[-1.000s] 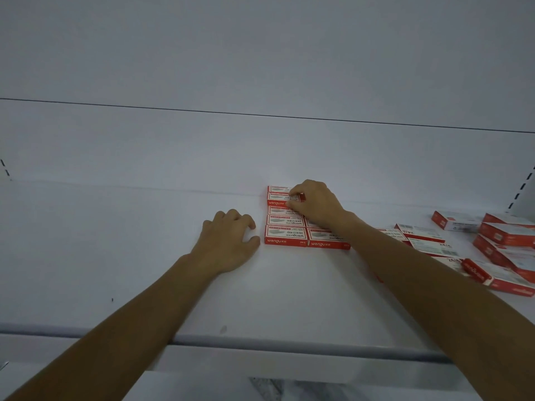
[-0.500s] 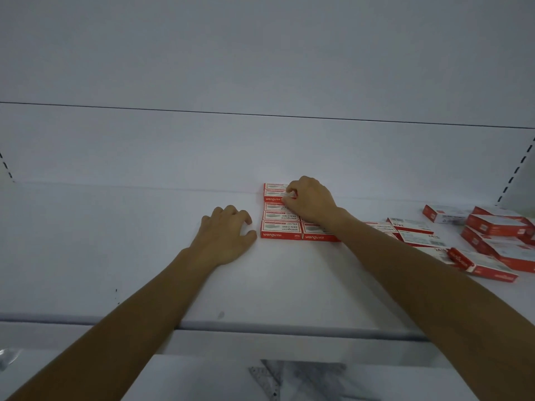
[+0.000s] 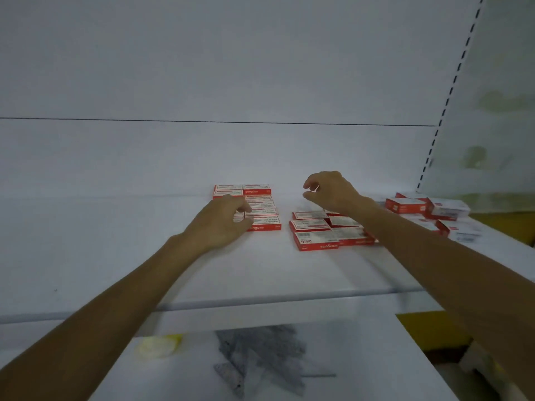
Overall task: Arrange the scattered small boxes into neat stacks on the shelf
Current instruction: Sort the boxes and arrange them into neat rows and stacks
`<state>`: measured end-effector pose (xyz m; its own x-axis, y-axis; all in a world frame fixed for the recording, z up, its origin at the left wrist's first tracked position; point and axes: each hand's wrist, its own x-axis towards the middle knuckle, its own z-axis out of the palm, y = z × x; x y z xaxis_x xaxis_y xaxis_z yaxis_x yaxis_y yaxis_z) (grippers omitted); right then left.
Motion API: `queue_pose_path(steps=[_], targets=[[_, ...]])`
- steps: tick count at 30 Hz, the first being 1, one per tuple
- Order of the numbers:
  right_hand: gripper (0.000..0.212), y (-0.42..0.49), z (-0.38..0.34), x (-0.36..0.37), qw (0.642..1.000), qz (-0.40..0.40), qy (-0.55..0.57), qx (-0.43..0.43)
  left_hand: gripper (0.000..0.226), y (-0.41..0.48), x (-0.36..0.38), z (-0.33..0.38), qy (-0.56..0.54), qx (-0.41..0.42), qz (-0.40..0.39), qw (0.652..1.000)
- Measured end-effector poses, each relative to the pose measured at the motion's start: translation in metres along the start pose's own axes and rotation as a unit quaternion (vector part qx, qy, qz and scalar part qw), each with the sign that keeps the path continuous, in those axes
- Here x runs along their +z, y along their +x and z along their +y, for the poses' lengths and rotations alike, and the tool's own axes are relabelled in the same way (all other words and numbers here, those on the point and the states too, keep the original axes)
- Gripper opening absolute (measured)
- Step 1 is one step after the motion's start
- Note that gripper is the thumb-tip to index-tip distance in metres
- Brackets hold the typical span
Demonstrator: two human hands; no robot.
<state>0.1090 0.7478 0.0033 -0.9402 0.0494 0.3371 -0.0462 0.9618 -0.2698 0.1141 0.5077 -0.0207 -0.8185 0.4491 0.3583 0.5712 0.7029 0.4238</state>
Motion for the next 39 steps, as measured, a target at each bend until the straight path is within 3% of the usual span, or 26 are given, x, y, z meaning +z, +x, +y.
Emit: queue_pose_path(steps=[5, 12, 19, 27, 31, 35, 39], targets=[[0.029, -0.022, 0.041, -0.020, 0.999, -0.015, -0.017, 0.037, 0.030, 0.018, 0.034, 0.044, 0.001, 0.052, -0.041, 0.998], [0.034, -0.037, 0.087, -0.025, 0.995, -0.061, -0.019, 0.075, 0.032, 0.045, 0.071, 0.077, 0.000, 0.045, -0.059, 0.997], [0.039, -0.030, 0.101, -0.019, 0.993, -0.111, 0.007, 0.033, 0.043, 0.056, 0.090, 0.088, 0.063, 0.075, -0.084, 0.992], [0.030, 0.001, 0.103, -0.018, 0.979, -0.199, 0.050, -0.001, 0.042, 0.058, 0.094, 0.082, 0.075, 0.076, -0.083, 0.991], [0.027, 0.004, 0.104, -0.005, 0.985, -0.167, 0.040, -0.015, 0.041, 0.059, 0.097, 0.077, 0.051, 0.071, -0.081, 0.993], [0.041, 0.003, 0.103, -0.006, 0.987, -0.111, 0.116, 0.007, 0.033, 0.058, 0.091, 0.077, -0.087, 0.002, 0.019, 0.996], [0.050, 0.000, 0.090, -0.013, 0.988, -0.070, 0.136, 0.002, 0.037, 0.056, 0.082, 0.074, -0.067, -0.025, 0.066, 0.995]])
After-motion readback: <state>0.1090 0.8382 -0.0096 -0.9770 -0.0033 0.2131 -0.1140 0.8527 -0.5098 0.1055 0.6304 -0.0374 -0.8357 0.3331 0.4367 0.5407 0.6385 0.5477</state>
